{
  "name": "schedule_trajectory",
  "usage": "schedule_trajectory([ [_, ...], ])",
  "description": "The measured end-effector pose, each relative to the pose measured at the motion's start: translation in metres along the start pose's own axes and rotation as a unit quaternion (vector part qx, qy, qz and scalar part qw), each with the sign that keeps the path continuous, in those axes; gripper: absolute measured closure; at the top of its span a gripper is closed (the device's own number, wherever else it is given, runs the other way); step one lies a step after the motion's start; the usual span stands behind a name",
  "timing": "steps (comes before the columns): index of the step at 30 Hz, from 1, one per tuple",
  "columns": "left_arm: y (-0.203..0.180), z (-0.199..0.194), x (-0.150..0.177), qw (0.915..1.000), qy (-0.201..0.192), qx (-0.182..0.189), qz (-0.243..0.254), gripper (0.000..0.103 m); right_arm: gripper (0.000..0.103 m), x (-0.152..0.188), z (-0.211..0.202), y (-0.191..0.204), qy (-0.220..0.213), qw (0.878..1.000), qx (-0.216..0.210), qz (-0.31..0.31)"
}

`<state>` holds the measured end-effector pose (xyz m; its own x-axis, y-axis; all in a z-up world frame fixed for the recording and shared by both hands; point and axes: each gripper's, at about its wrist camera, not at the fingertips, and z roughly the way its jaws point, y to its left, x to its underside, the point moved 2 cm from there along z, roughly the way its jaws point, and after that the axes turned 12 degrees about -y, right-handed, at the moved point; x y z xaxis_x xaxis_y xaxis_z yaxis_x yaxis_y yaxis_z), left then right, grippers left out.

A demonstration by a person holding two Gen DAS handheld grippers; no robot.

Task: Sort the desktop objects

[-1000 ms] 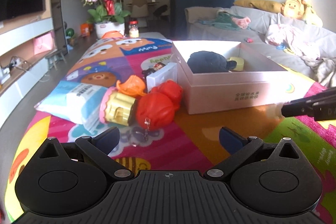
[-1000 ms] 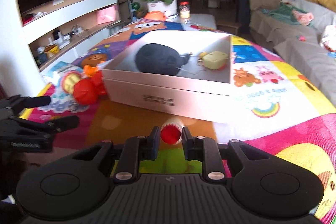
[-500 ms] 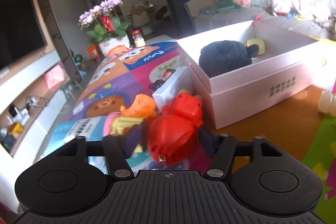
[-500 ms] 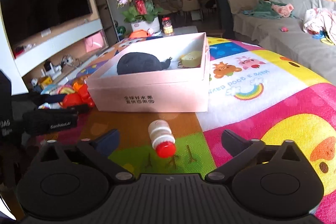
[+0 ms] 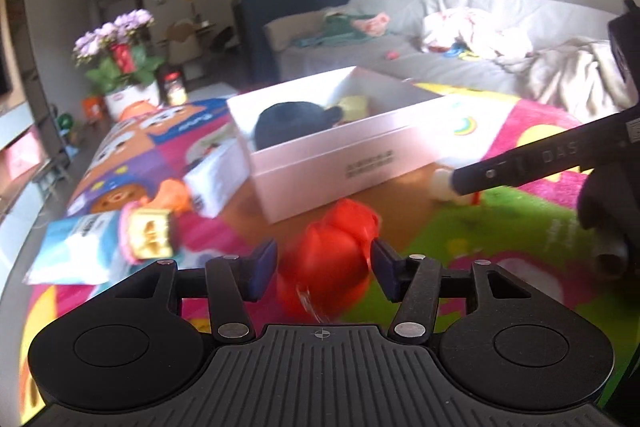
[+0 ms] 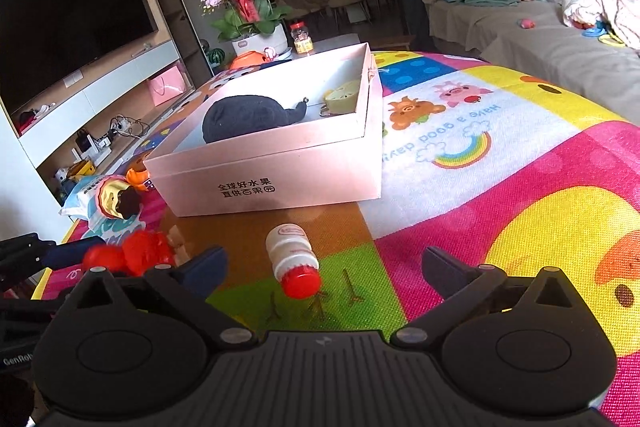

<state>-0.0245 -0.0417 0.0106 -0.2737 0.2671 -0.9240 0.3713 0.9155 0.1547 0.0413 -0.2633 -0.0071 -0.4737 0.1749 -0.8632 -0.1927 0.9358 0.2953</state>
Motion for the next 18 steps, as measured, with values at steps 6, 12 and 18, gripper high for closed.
schedule_trajectory([
  [6,-0.006,0.001,0.013,0.9998,0.0,-0.019,-0.007,0.007,0.0,0.001,0.005,-0.001,0.013,1.0,0.003,0.003],
  [12,0.007,0.003,0.027,0.9976,0.031,-0.058,-0.022,0.001,0.0,0.002,0.008,0.003,0.026,0.999,0.009,-0.016],
  [18,0.027,0.008,0.03,0.9906,0.058,-0.11,-0.058,0.0,0.0,0.005,0.012,0.016,0.045,0.996,0.029,-0.065],
])
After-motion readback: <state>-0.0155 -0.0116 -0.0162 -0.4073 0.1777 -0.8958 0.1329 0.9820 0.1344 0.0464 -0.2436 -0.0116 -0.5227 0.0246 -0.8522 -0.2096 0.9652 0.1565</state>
